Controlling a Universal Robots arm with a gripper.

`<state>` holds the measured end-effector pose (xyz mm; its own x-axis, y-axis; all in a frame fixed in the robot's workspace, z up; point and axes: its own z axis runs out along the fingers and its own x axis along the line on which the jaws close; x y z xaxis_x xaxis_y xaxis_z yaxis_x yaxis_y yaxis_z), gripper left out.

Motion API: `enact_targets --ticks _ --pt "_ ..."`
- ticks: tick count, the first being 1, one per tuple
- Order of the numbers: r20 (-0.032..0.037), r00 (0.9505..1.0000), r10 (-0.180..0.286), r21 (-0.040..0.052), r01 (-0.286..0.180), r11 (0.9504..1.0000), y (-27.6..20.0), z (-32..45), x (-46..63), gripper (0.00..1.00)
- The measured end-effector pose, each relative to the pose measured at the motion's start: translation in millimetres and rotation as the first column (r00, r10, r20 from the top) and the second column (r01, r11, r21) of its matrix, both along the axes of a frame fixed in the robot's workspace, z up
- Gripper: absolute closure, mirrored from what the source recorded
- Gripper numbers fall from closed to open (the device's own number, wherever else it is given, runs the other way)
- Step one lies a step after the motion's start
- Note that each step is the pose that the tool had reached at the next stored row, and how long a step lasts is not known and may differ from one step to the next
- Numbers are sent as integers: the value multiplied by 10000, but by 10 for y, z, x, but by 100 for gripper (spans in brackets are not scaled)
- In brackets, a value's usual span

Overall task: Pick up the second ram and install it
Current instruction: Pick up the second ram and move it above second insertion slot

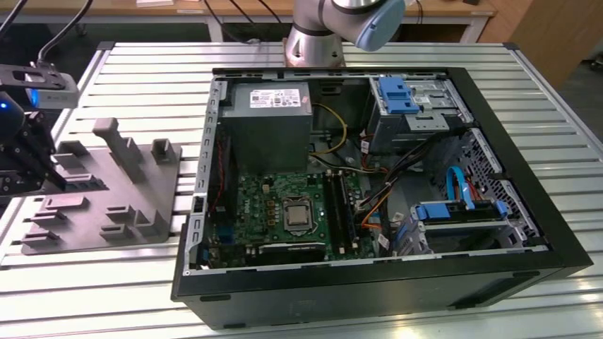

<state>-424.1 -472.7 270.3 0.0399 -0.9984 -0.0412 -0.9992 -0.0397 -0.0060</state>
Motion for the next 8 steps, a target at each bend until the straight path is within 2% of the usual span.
enact_targets --ticks 8 --pt "0 10000 0 0 0 10000 0 63 0 86"
